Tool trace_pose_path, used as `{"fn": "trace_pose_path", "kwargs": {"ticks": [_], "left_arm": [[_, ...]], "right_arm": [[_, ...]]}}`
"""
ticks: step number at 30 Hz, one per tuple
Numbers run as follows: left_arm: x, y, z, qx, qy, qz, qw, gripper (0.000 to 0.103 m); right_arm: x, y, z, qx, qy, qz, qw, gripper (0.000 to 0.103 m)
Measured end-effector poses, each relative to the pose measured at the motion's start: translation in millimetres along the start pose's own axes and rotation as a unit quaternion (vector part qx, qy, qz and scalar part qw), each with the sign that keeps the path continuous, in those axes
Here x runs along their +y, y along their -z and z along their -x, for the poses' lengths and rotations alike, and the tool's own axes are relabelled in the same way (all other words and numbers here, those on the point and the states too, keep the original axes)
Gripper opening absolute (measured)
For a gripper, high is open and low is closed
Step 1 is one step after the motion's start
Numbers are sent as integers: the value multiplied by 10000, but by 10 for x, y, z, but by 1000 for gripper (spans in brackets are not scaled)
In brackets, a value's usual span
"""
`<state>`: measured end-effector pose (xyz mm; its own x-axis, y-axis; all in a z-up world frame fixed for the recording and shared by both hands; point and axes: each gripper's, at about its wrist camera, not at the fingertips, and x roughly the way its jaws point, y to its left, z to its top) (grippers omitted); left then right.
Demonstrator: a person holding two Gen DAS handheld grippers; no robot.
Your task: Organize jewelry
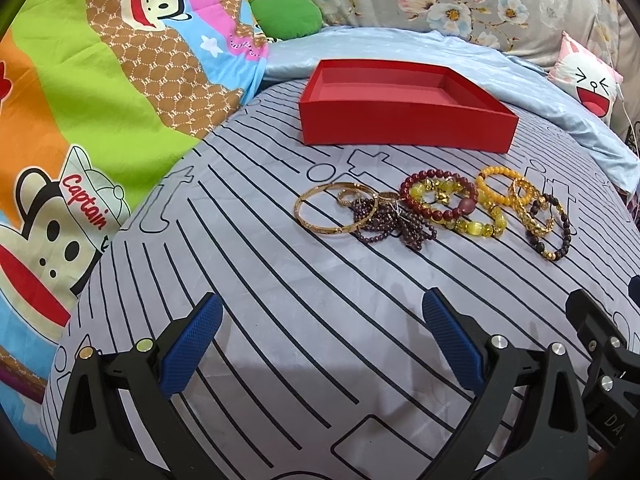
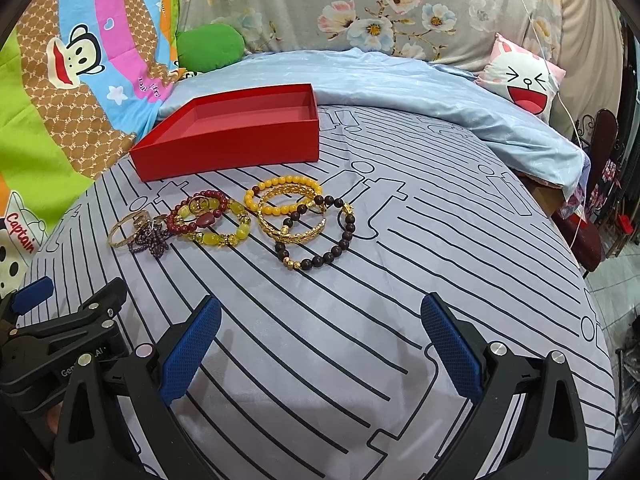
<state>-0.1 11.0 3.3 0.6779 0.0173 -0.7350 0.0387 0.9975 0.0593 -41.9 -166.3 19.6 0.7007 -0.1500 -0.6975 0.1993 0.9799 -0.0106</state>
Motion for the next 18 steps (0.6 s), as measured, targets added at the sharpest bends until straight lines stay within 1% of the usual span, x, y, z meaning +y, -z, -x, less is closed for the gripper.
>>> {"fn": "trace_pose_path", "kwargs": {"ticks": [5, 13, 18], "left_arm": [[-33, -3, -10, 3, -45, -85, 10000, 95], [-12, 13, 13, -37, -83, -32, 10000, 95], [-38, 16, 21, -45, -109, -85, 9999, 95]], "right_arm": [[8, -8, -2, 8, -1, 3, 10000, 96], [4, 0, -5, 2, -37, -7, 10000, 96], [1, -3, -2, -6, -34, -5, 10000, 96]]}}
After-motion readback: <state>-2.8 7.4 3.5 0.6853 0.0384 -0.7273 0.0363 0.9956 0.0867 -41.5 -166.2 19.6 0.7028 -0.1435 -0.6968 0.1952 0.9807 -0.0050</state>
